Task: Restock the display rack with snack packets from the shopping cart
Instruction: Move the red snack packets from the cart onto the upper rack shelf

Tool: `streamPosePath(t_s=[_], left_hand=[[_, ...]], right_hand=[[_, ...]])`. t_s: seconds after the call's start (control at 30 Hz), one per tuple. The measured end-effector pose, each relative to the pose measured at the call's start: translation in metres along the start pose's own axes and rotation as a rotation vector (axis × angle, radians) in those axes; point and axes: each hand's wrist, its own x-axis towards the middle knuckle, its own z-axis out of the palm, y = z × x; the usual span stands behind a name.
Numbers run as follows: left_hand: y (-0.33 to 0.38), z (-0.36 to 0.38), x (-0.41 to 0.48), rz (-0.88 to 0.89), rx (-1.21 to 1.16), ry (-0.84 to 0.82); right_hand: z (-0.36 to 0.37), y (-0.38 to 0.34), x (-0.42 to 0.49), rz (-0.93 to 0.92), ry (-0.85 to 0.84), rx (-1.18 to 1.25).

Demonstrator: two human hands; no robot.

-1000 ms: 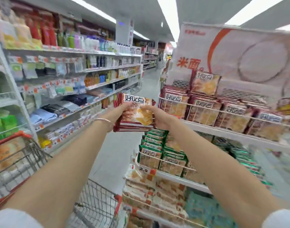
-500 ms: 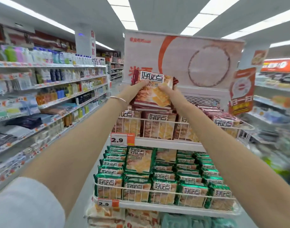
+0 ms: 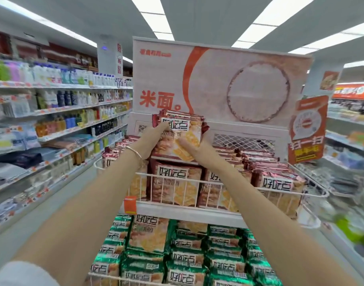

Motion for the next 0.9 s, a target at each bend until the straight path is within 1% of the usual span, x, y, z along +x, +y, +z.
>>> streamPosePath(t_s=[0.1,0.17,0.23,0.3,0.33,0.43,0.5,0.53,0.6,0.7,0.77,0.9], left_hand=[[-0.006,-0.004,-0.003,0.108,0.055,0.073],[-0.012,-0.013,-0.005,0.189,0.088,0.131],[-0.015,-0.023,-0.014,0.207,0.149,0.174],[-0.018,-0.032,-0.025,0.215,0.192,0.174],[-0.019,-0.036,-0.031,0.229,0.213,0.174],[-0.025,-0.049,-0.051,0.262,0.24,0.189],[-0.034,-0.063,-0.064,0.257,0.251,0.234],[-0.039,-0.073,-0.072,0.247,0.267,0.273],[-0.053,-0.097,-0.091,0.213,0.288,0.357],[-0.086,-0.152,-0.126,0.107,0.309,0.444],[-0.113,-0.195,-0.159,0.005,0.364,0.495],[-0.179,-0.281,-0.237,-0.225,0.422,0.591]], right_hand=[[0.0,0.003,-0.003,-0.022,0.009,-0.02],[0.001,0.004,-0.002,-0.019,0.047,-0.027],[0.005,0.003,-0.003,-0.038,0.168,0.002],[0.011,0.004,-0.008,-0.08,0.33,0.046],[0.014,0.004,-0.012,-0.116,0.413,0.03],[0.025,0.001,-0.032,-0.275,0.652,-0.118],[0.041,-0.001,-0.044,-0.399,0.708,-0.194],[0.054,-0.002,-0.051,-0.453,0.693,-0.221],[0.086,-0.005,-0.064,-0.508,0.598,-0.254],[0.146,-0.011,-0.088,-0.464,0.382,-0.313],[0.191,-0.01,-0.105,-0.426,0.231,-0.307],[0.289,-0.002,-0.146,-0.409,-0.019,-0.322]])
